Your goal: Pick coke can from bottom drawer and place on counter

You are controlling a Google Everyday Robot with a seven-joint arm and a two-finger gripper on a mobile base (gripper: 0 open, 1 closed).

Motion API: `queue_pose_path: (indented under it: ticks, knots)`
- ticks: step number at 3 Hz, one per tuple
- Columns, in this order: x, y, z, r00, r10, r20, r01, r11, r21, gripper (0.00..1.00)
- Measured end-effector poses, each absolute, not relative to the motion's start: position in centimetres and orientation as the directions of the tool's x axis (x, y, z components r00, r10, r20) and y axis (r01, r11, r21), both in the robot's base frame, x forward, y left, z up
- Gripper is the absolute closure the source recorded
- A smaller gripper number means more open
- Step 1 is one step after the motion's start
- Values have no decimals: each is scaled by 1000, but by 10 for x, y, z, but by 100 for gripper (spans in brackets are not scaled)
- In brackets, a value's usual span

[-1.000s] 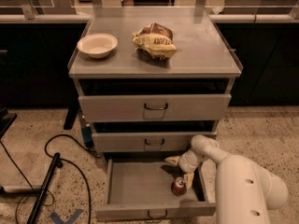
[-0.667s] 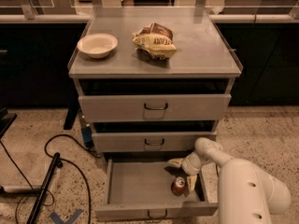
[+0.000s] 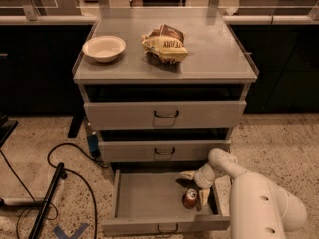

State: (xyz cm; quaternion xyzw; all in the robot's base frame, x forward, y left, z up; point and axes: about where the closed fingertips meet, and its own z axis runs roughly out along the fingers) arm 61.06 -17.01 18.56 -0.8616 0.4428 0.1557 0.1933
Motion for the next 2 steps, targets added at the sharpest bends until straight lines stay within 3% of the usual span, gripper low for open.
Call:
queue_pose_path:
  ticks: [2]
  knots:
    - [607,-164,183,568,-664,-486,-816,-532,-227,0]
